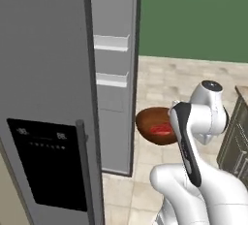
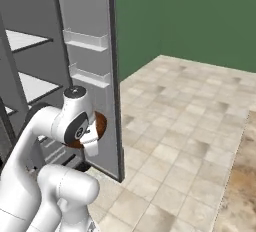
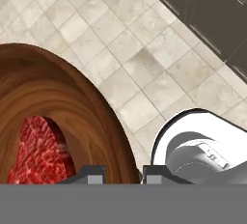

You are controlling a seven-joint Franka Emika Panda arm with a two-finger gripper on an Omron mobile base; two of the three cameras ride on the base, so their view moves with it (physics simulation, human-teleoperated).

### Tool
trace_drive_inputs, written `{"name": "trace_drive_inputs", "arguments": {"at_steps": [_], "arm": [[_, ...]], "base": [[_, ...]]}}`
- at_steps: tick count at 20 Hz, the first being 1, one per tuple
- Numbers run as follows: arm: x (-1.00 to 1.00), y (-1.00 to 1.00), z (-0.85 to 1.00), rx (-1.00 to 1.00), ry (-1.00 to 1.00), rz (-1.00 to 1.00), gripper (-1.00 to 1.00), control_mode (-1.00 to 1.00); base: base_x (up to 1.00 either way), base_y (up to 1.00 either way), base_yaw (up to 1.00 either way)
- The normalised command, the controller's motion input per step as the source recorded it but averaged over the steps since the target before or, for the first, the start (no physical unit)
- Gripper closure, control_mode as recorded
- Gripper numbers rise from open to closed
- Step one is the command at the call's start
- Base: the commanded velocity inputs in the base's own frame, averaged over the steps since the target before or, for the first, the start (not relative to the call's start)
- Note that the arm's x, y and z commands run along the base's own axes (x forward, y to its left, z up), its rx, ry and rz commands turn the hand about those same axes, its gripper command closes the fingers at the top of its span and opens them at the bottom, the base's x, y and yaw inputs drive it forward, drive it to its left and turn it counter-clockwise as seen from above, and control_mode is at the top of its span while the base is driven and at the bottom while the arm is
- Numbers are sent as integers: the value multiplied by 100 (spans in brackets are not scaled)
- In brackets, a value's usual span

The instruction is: Place one of the steaks on the plate and the other in the bowl. Then place the bowl in the fridge.

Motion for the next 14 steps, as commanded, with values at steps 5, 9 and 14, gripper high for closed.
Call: {"name": "trace_drive_inputs", "arguments": {"at_steps": [5, 9, 14], "arm": [[0, 0, 0, 0, 0, 0, 100, 100], [0, 0, 0, 0, 0, 0, 100, 100], [0, 0, 0, 0, 0, 0, 100, 100]], "base": [[11, -22, 55], [17, -24, 52], [35, -51, 27]]}}
